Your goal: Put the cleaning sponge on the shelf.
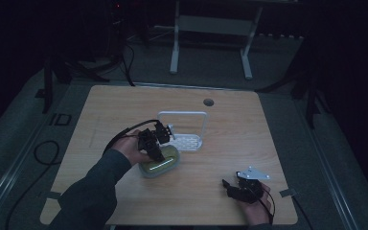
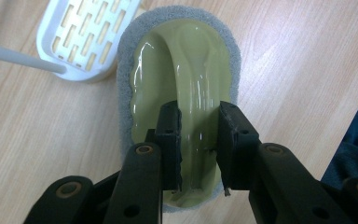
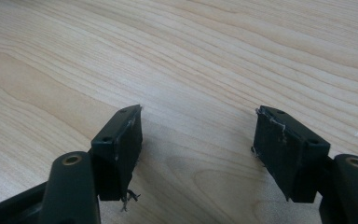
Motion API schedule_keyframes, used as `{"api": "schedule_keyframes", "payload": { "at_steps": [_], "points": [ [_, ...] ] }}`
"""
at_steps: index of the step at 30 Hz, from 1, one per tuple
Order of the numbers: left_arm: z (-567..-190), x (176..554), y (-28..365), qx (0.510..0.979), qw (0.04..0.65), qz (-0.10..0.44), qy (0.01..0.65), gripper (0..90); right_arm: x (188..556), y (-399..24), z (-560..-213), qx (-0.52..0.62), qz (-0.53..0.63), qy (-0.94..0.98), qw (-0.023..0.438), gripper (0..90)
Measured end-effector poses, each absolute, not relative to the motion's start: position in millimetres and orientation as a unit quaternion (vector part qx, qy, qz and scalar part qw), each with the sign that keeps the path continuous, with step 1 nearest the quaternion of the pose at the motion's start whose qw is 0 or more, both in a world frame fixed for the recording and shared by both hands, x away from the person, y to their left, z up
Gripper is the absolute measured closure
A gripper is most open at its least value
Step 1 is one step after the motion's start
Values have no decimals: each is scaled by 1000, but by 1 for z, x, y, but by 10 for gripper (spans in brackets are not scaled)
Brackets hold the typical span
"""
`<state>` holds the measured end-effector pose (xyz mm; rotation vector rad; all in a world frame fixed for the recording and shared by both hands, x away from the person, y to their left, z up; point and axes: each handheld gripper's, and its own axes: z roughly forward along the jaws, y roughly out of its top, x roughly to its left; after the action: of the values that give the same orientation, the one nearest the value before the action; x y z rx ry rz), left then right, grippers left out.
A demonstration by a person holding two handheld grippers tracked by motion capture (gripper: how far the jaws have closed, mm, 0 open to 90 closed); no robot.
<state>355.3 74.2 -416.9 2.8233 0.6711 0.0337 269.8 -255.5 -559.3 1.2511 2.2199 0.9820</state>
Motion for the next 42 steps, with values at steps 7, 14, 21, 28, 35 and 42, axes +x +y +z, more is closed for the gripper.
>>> {"api": "schedule_keyframes", "payload": {
  "at_steps": [7,14,21,28,35,42],
  "points": [
    [-412,360,74,965,127,20,227,722,270,-256,-559,449,352,796,204,319],
    [-414,363,72,967,128,29,220,722,270,-255,-559,449,352,796,204,319],
    [-413,367,70,968,135,38,210,722,270,-255,-559,449,352,796,203,319],
    [-413,370,65,970,131,49,197,722,270,-255,-559,448,352,796,204,319],
    [-413,370,64,972,144,57,174,722,270,-256,-559,448,352,796,203,319],
    [-414,372,64,973,146,65,169,722,270,-255,-559,448,352,796,203,319]
  ]
}}
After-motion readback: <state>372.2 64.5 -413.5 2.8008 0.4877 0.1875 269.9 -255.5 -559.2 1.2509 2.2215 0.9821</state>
